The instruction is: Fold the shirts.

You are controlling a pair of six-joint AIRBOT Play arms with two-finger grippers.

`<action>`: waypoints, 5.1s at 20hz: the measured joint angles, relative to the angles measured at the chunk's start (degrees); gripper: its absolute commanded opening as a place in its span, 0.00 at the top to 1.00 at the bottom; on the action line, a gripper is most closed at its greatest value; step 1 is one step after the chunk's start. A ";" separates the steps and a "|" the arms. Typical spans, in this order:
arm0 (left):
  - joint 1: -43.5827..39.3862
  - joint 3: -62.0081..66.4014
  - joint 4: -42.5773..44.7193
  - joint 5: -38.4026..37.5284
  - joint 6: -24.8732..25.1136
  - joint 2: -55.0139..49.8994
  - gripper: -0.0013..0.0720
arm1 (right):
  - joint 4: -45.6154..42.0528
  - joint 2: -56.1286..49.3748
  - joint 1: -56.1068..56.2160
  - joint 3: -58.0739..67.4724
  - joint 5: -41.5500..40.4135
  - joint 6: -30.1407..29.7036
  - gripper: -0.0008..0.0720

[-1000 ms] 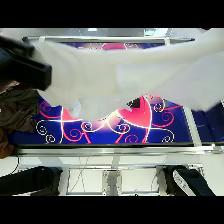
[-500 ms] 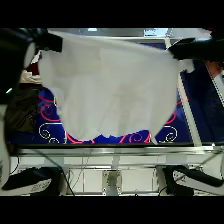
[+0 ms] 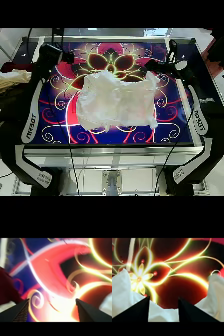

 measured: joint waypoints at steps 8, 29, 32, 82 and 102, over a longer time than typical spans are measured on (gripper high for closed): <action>4.22 5.51 8.76 -7.58 4.39 17.99 0.09 | -16.68 11.10 -11.41 6.93 16.04 1.75 0.41; 22.18 -80.98 -75.91 3.76 30.27 38.77 0.09 | -12.04 41.75 -36.48 -15.96 47.58 1.68 0.41; 22.23 -81.55 -87.52 4.83 38.75 34.03 0.09 | -9.09 43.15 -36.54 -16.17 47.69 1.40 0.41; 17.16 -63.12 -124.93 -15.58 64.74 28.44 0.96 | -60.83 43.52 14.58 -37.29 29.40 20.46 0.96; 17.22 -31.28 -67.45 -7.34 28.79 56.15 0.96 | -61.86 55.60 14.21 -6.82 23.93 22.43 0.96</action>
